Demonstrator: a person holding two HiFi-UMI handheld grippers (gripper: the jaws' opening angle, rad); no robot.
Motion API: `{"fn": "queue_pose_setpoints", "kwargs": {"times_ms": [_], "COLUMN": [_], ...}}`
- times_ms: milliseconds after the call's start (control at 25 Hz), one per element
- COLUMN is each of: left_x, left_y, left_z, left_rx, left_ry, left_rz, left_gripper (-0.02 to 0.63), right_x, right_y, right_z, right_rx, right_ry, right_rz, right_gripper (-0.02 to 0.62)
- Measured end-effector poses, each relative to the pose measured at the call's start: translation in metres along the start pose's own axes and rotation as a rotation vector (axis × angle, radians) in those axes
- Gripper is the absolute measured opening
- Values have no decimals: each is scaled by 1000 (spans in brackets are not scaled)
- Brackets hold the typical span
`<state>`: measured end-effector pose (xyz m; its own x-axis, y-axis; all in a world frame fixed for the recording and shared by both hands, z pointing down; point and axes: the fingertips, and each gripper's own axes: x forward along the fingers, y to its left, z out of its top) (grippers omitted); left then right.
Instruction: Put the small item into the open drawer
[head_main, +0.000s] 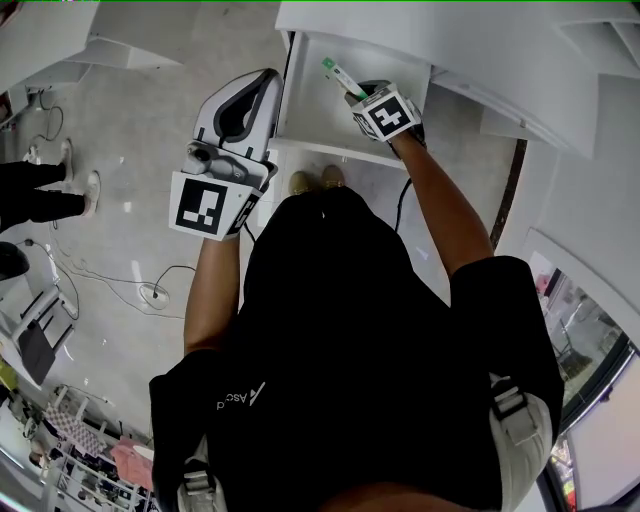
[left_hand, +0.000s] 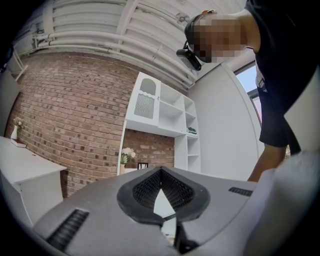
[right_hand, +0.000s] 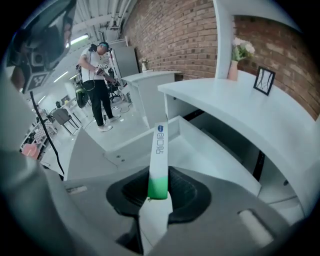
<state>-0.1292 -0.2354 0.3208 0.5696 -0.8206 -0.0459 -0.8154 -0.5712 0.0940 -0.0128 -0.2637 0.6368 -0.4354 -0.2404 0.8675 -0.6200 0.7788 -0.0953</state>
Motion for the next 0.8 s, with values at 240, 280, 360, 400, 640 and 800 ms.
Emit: {"fn": "queue_pose_setpoints", "kwargs": {"times_ms": [240, 280, 360, 400, 640, 800], "left_x": [4, 4, 5, 5, 4, 6], "left_y": [4, 4, 6, 7, 11, 13], "left_z": [-2, -3, -7, -7, -10, -10], "left_rx": [-13, -14, -10, -8, 0, -4], "left_ry": [3, 6, 21, 24, 39, 37], "left_rz": [21, 24, 29, 32, 49, 60], "left_gripper": [-2, -2, -2, -2, -2, -2], "right_x": [24, 28, 36, 40, 57, 66], "right_y": [-5, -6, -8, -8, -9, -11], "right_z": [-18, -21, -25, -26, -29, -34], "right_rx": [9, 9, 3, -3, -2, 1], "right_ry": [76, 85, 93, 91, 94, 115], "right_rz": [-8, -8, -6, -1, 1, 1], "right_gripper": [86, 86, 86, 86, 86, 86]}}
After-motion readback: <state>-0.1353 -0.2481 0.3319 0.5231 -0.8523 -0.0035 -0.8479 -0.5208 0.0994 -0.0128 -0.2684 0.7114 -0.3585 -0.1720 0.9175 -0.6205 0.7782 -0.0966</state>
